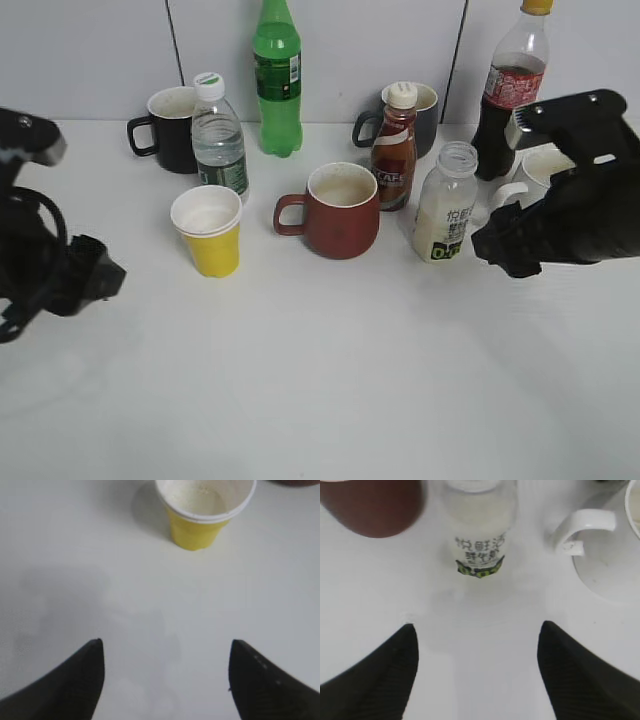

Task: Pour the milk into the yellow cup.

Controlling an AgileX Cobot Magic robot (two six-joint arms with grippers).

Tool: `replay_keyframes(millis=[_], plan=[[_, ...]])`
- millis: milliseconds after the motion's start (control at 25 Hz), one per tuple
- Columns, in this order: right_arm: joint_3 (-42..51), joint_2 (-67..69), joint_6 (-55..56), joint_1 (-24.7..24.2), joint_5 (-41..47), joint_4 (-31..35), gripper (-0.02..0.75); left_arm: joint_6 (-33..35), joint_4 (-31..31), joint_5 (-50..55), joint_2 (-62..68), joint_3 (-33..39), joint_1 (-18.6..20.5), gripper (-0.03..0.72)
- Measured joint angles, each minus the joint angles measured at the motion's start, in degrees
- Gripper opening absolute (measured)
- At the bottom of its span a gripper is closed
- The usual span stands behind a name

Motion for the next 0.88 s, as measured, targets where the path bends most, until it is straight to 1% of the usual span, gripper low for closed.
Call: replay_keyframes(millis=[40,80,120,160,200,280,320,360,400,520,600,640,680,720,760,800,880], plan=[[-0.1,-2.5,0.0,1.2,2.3,0.0,0.554,0.0,-0.1,2.3,-1.2,-0.5,-0.1,0.587],[0.0,-5.1,0.0,2.5,4.8,0.0,0.554,0.0,-0.1,2.3,-1.2,-0.5,-0.1,0.587],[-0.1,-7.2,-0.1,3.4,7.0,0.2,0.554,0.0,-0.8,12.4,-7.0,-3.2,-0.1,0.587],[-0.1,-9.8,-0.1,4.4,9.8,0.5,0.554,0.0,-0.8,12.4,-7.0,-3.2,-0.1,0.587],[-0.1,-11.9,-0.1,5.2,12.8,0.8,0.554,0.0,-1.9,20.8,-13.2,-5.2,-0.1,0.587],[-0.1,-17.1,-0.1,5.9,19.0,1.2,0.554,0.0,-2.5,26.3,-18.4,-6.2,-0.1,0.587],[-0.1,-19.8,-0.1,6.0,22.6,1.4,0.554,0.0,-2.5,27.3,-19.4,-6.2,-0.1,0.587],[-0.1,-22.0,-0.1,6.0,25.9,1.5,0.554,-0.1,-2.5,31.2,-24.4,-6.3,-0.1,0.587],[-0.1,-24.6,-0.2,6.0,28.6,1.6,0.554,-0.1,-2.5,31.2,-24.4,-6.3,-0.1,0.587],[-0.1,-31.9,-3.0,6.0,37.4,3.4,0.554,0.2,-2.5,39.5,-36.8,-6.3,-0.3,0.585],[-0.1,-36.3,-5.4,6.0,42.3,4.5,0.554,0.5,-2.5,41.2,-39.1,-6.3,-0.3,0.582],[-0.1,-39.5,-6.2,6.0,45.0,5.0,0.554,1.5,-2.6,44.2,-45.1,-6.3,-0.3,0.578],[0.0,-41.6,-6.8,6.0,47.1,5.3,0.554,1.5,-2.6,44.2,-45.1,-6.3,-0.3,0.578],[0.4,-43.8,-7.1,6.0,49.1,5.6,0.554,2.9,-2.7,45.8,-49.6,-6.3,-0.3,0.578],[1.2,-45.8,-7.3,6.0,50.9,5.7,0.554,2.9,-2.7,45.8,-49.6,-6.3,-0.3,0.578],[2.3,-48.3,-7.4,6.0,52.4,5.9,0.554,4.1,-2.7,46.4,-54.4,-5.8,-0.4,0.575],[4.5,-53.6,-7.5,6.0,54.6,5.9,0.554,4.8,-2.7,46.1,-58.4,-4.5,-0.4,0.564]])
